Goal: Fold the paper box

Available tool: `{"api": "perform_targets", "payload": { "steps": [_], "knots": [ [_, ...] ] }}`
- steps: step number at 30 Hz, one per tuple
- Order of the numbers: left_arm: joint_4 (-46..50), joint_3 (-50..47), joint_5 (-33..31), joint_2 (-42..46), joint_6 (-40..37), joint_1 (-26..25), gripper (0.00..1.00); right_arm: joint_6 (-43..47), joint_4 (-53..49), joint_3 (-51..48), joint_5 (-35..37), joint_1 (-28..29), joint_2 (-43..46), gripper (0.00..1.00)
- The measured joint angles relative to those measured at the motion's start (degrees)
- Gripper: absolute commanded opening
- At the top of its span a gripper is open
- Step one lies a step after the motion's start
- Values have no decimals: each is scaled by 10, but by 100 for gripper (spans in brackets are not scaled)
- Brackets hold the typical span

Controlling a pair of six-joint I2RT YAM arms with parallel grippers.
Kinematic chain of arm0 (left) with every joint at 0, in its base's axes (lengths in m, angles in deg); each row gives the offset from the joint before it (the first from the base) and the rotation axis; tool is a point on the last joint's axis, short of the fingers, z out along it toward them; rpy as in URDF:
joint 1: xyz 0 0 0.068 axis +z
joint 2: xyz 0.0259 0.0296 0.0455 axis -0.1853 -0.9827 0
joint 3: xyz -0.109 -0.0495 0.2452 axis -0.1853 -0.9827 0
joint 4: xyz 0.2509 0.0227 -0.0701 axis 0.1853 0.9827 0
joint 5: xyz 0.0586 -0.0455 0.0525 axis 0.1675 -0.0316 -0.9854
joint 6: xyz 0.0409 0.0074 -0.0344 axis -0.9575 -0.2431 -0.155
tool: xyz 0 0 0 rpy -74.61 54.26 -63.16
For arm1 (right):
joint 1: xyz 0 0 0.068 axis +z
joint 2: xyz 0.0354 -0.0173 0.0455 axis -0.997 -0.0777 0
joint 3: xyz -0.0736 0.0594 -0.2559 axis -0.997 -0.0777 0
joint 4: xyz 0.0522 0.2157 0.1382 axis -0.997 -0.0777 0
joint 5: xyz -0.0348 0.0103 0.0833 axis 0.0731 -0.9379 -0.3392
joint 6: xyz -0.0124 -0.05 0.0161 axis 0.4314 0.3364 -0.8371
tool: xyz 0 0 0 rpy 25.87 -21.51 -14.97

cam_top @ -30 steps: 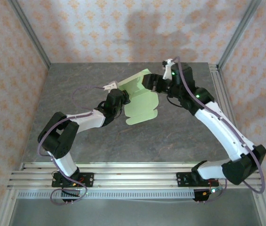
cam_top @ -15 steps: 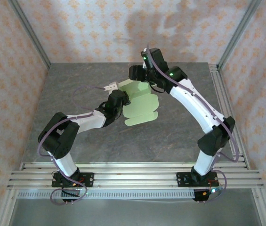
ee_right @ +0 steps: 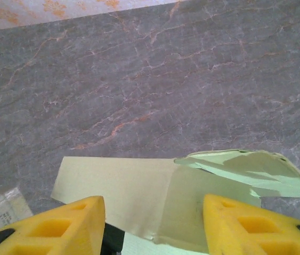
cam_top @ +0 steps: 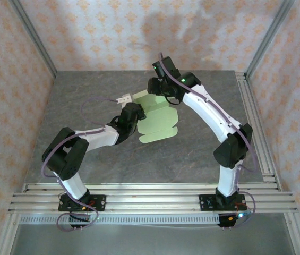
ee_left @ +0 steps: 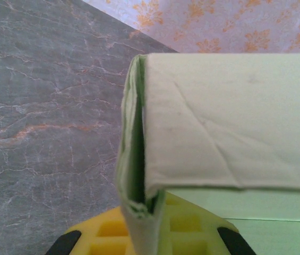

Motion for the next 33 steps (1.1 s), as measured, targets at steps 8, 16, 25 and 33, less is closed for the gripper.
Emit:
{"api": "perform_targets", "payload": {
  "steps": [8, 16, 25, 33],
  "knots": [
    [5, -4, -4, 16, -2, 0, 0, -23, -4, 0, -5, 0, -5, 30],
    [4, -10, -2, 17, -2, 0, 0, -32, -4, 0, -17, 0, -5, 15],
    [4, -10, -2, 17, -2, 0, 0, -31, -2, 0, -20, 0, -5, 14],
    [6, -10, -2, 17, -1, 0, 0, -35, 6, -1, -21, 0, -2, 49]
  ]
}}
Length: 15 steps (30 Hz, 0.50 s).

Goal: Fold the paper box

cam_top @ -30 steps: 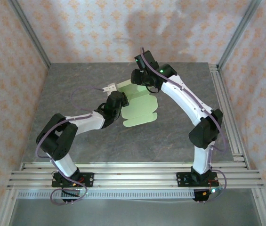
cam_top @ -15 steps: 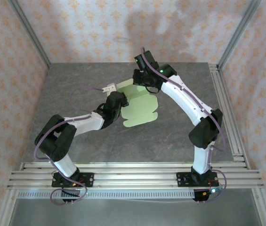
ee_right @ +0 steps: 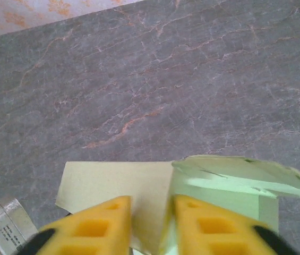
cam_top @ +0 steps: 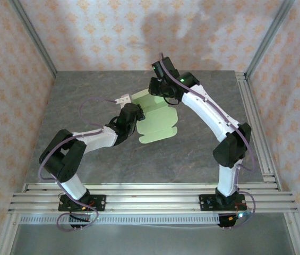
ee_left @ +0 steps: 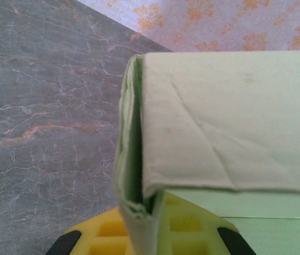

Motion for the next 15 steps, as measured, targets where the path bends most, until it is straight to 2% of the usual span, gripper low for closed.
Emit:
{"api": "perform_targets", "payload": {
  "steps": [3, 6, 12, 15],
  "knots": [
    [4, 0, 0, 0, 1, 0, 0, 5, 3, -8, 0, 0, 12, 58],
    [7, 0, 0, 0, 3, 0, 0, 11, 12, -36, 0, 0, 47, 62],
    [21, 1, 3, 0, 5, 0, 0, 40, 31, -96, 0, -3, 142, 66],
    [35, 3, 17, 0, 4, 0, 0, 62, 54, -139, -24, -28, 194, 67]
  ]
}}
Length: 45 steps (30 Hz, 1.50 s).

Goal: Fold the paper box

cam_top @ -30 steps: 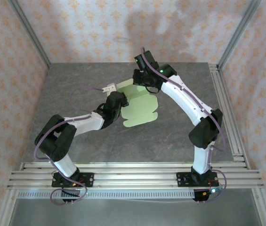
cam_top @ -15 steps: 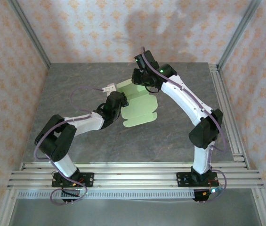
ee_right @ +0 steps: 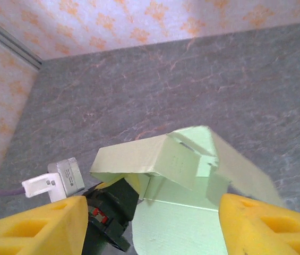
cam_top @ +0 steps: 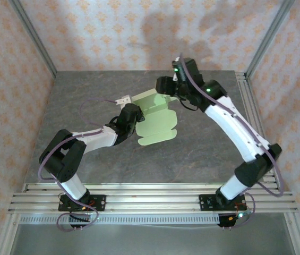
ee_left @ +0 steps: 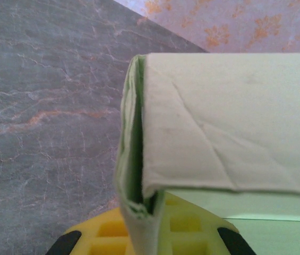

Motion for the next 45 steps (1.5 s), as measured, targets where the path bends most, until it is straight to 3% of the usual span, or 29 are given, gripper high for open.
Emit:
{"api": "perform_targets", "payload": {
  "steps": [7, 9, 17, 21, 36, 45],
  "knots": [
    [-4, -9, 76, 10, -5, 12, 0, 6, 77, -138, -203, -187, 59, 60],
    [-14, -18, 97, 12, -5, 15, 0, 14, 85, -166, -256, -214, 54, 60],
    [-24, -24, 154, 12, -8, 16, 0, 58, 137, -225, -422, -236, 37, 53],
    [-25, -24, 165, 12, -9, 16, 0, 84, 146, -225, -469, -230, 25, 45],
    [-23, -13, 166, 12, -20, 16, 0, 179, 90, -205, -488, -176, -10, 43],
    [-23, -13, 166, 12, -20, 16, 0, 229, 41, -171, -398, -133, -20, 41]
  ]
}}
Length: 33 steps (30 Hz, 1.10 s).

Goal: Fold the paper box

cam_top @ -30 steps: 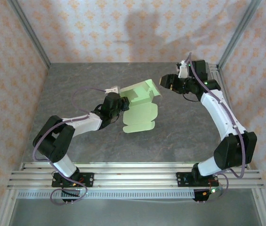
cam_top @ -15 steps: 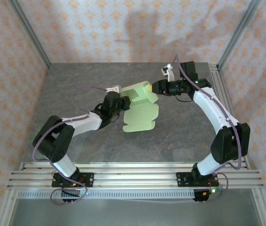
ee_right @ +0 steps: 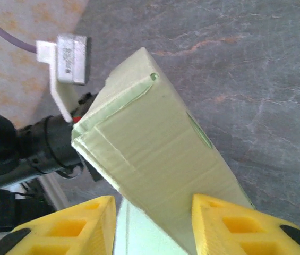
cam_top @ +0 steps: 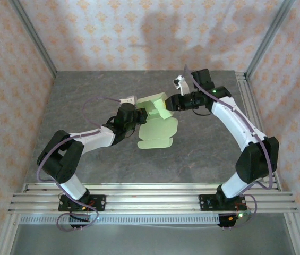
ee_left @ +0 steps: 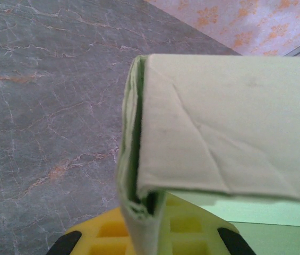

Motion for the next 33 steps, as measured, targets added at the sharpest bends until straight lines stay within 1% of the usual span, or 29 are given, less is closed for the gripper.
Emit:
{"api": "perform_targets", "payload": {
  "steps": [2, 5, 11, 18, 23, 27, 33],
  "knots": [
    [6, 0, 0, 0, 0, 0, 0, 9, -9, 6, 37, 14, -3, 40],
    [16, 0, 0, 0, 0, 0, 0, 18, -22, 16, 90, 32, -9, 36],
    [22, 0, 0, 0, 0, 0, 0, 19, -30, 22, 185, 57, -12, 33],
    [22, 0, 0, 0, 0, 0, 0, 18, -30, 22, 266, 83, -13, 31],
    [26, 4, 0, 0, 0, 0, 0, 10, -29, 33, 329, 107, -19, 28],
    [26, 4, 0, 0, 0, 0, 0, -2, -28, 37, 378, 122, -27, 27],
    [28, 4, 0, -1, 0, 1, 0, -19, -27, 47, 475, 152, -45, 24]
  ]
}}
